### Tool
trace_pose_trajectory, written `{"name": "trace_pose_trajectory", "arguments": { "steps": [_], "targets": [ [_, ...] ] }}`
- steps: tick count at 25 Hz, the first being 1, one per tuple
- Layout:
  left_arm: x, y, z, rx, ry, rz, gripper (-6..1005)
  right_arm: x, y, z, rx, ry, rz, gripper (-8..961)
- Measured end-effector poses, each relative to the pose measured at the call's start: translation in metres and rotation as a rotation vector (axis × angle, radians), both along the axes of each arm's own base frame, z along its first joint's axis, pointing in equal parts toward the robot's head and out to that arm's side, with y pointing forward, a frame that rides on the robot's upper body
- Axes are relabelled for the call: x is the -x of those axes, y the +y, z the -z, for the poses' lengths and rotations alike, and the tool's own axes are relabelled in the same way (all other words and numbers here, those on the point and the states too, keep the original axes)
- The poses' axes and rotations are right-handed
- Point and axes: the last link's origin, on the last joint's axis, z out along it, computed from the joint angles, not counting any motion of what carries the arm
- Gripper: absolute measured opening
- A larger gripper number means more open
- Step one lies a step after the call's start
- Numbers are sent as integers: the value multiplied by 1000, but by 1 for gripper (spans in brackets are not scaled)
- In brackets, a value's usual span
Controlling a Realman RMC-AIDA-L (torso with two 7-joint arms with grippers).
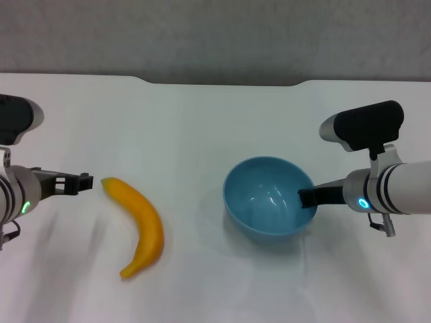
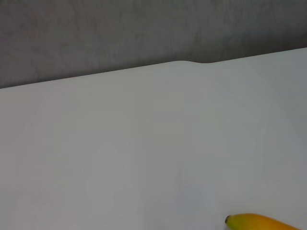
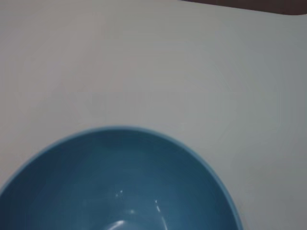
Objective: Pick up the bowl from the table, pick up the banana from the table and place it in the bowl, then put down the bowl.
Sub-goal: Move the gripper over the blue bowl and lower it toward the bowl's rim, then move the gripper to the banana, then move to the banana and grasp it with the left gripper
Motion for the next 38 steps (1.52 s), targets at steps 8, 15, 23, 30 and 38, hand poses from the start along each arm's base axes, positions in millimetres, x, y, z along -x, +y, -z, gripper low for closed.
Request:
{"name": "trace_pose_trajectory", "arguments": {
  "steps": [8,15,23,30,38],
  "targets": [
    [1,-2,3,-2,-10,15,890,-3,-2,-2,-14,15,6,66],
    [-6,-5,15,17,-27,65,890,2,-3,-19,-87,64,-31,56],
    [-16,-12,33,23,-96,94,898,11,-3,-40,-170,79,-92,38],
    [-20,-14,45,-10,-216,31,899,10,-6,-51,-223,66,-131,37],
    [-28,-13,61,-6,-353,-11,898,11,-7,-54,-237,67,-140,36]
  ]
}}
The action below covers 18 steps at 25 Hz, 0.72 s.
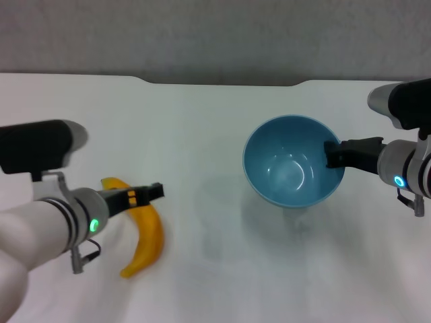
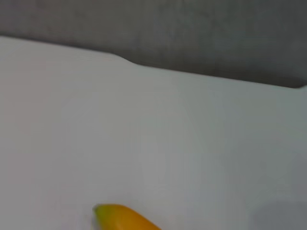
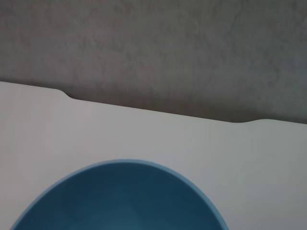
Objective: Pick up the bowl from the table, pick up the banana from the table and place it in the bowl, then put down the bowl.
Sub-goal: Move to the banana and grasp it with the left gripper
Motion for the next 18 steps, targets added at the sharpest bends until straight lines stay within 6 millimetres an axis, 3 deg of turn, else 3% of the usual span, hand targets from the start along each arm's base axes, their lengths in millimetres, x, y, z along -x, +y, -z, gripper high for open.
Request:
{"name": "trace_pose_trajectory", "arguments": {
  "steps": [7,18],
  "targets": [
    [-2,11,29,107,42,-32,897,-4,-1,-4,-12,4,9,36],
    [-5,18,32,105,38,-33,895,3,-1,-5,-13,4,-16,36]
  ]
}}
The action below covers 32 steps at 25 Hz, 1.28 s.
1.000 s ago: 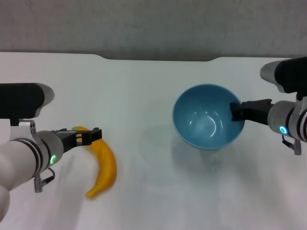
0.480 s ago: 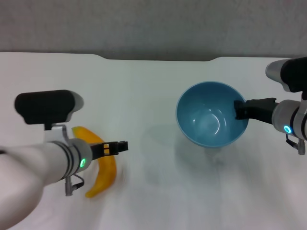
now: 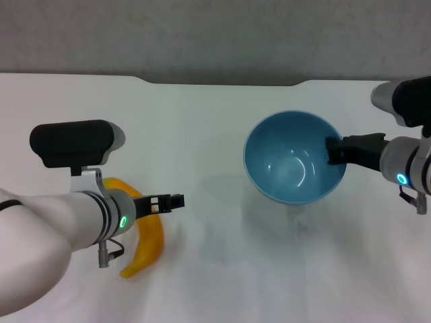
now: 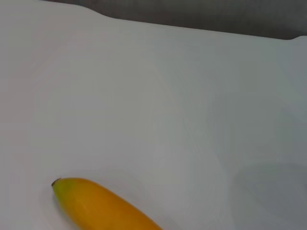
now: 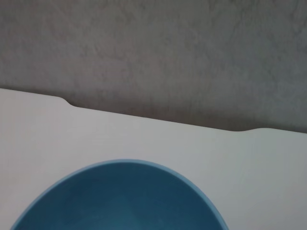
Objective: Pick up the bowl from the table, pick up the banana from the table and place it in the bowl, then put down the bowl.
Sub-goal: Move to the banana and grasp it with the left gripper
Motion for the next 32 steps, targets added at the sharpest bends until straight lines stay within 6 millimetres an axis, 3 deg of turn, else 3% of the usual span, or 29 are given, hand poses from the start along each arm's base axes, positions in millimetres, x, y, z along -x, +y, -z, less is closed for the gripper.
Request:
{"name": "trace_pose_trajectory", "arguments": {
  "steps": [21,32],
  "targets": [
    [28,3,4,-13,25,-67,891,3,-4,1,3,-10,-20,36],
    [30,2,4,0,94,-31,889,3,-4,1,3,-12,-23,36]
  ]
}}
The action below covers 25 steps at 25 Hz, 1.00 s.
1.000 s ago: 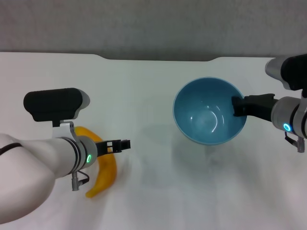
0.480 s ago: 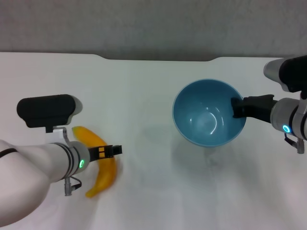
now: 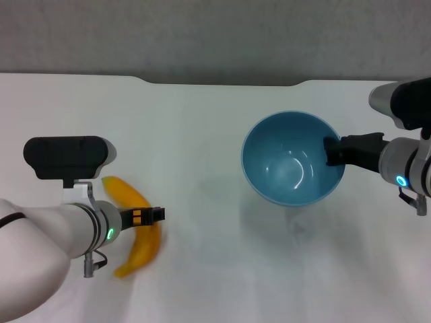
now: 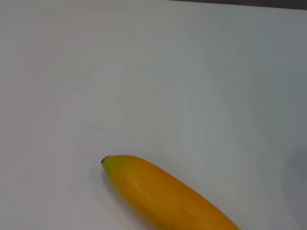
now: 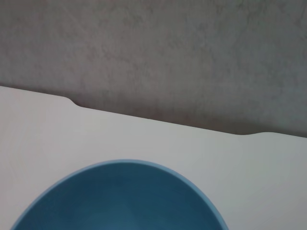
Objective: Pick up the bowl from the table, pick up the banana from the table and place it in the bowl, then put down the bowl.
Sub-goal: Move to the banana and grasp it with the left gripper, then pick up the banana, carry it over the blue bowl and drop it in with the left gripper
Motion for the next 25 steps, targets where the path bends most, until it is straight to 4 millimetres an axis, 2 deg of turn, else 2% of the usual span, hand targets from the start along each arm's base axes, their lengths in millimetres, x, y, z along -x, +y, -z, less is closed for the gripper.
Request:
{"name": "trace_pose_trajectory", "arguments": {
  "steps": [2,18,23,25],
  "targets": [
    [0,-1,1,5,3,-1,889,1,0,0,0,-3,-5,36],
    [6,-1,-3,11,32,1,531,4,-3,2,-1,-8,-25,36],
    [5,-1,-7,2,34,-1,513,1,-4,4,5,-12,-17,36],
    [-1,0,-20,-26,57,19,508,-1,-5,5,8,-11,-11,36]
  ]
}}
